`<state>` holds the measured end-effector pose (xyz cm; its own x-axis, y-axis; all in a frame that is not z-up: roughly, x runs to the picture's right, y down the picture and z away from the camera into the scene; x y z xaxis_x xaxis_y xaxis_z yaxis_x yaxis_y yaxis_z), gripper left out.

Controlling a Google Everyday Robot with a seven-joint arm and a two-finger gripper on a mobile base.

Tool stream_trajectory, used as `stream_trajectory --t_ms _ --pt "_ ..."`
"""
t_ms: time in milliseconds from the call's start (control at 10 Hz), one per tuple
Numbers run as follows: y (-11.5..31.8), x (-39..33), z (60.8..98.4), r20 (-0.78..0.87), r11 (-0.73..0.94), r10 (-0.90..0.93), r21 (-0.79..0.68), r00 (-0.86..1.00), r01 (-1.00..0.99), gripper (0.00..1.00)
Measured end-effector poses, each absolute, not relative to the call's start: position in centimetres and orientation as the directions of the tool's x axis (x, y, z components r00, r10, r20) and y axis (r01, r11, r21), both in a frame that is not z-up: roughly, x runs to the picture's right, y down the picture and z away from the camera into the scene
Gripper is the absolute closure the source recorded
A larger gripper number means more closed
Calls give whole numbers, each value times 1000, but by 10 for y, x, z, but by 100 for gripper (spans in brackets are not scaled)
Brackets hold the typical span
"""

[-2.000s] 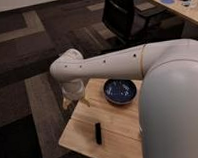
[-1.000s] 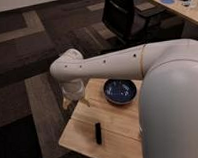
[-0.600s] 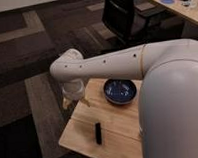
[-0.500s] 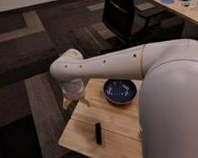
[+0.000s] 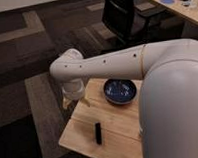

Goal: Push the eraser across the table

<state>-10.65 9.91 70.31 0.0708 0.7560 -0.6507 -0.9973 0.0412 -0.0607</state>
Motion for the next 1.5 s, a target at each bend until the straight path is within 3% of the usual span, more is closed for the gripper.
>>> stream_trajectory --t_ms 800,1200,1500 --pt "96 -96 702 -649 24 759 -45 48 -999 35" --pt "83 -14 683 -604 -107 791 23 -99 -994 35" --pt "95 48 663 -574 -128 804 89 -156 -988 35"
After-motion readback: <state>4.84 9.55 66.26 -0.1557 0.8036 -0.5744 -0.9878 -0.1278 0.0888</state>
